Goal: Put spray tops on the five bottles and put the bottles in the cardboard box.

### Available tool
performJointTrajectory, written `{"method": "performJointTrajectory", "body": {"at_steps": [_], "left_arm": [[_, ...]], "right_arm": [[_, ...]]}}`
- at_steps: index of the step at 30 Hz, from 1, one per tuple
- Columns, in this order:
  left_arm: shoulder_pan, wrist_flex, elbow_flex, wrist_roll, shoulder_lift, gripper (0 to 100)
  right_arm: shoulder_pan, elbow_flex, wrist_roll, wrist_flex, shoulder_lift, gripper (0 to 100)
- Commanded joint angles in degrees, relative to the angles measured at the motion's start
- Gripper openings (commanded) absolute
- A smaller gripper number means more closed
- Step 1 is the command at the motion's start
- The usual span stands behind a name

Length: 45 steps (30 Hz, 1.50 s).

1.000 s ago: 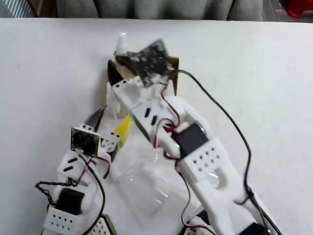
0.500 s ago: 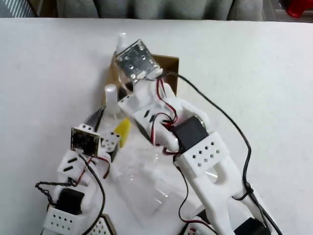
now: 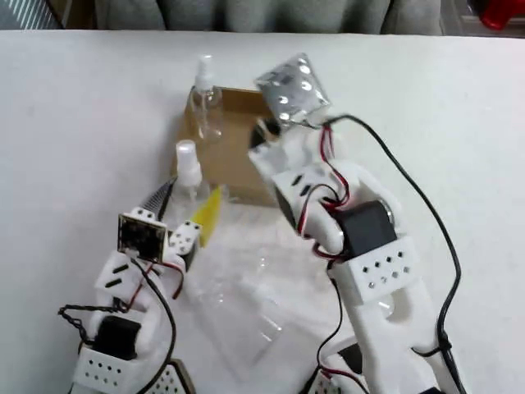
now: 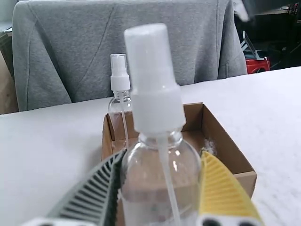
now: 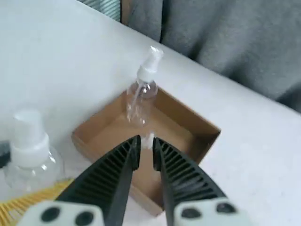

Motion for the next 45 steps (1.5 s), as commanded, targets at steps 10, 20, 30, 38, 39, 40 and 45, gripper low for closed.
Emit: {"method": "performJointTrajectory", "body": {"at_steps": [10,20,30,38,39,40,45], "left_arm": [[-3.8,0.4,-3.3,0.8,-0.6,2],[-7.3,1.5,-7.9,6.4,-0.4,2],[-7.2,2.6,-19.5,6.4,15.7,2],[-6.7,-3.8,-29.5,6.1,31.3,2],[-6.7,-5.8,-29.4,6.1,31.8,2],[-6.7,-7.3,-29.4,6.1,32.0,2],[-4.1,-10.5,-31.5,6.4,32.3,2]], "right_arm": [[5.6,31.4,-8.4,-13.8,-14.9,1.6],[-4.5,56.5,-15.7,-32.9,-33.5,1.6],[-17.5,76.3,-15.6,-49.3,-49.6,1.6],[-17.5,77.1,-16.1,-50.2,-51.6,1.6],[-17.5,77.1,-16.2,-50.2,-51.6,1.6],[-17.7,77.1,-17.1,-50.2,-51.6,1.6],[-18.5,77.1,-21.4,-52.3,-51.6,1.6]]}}
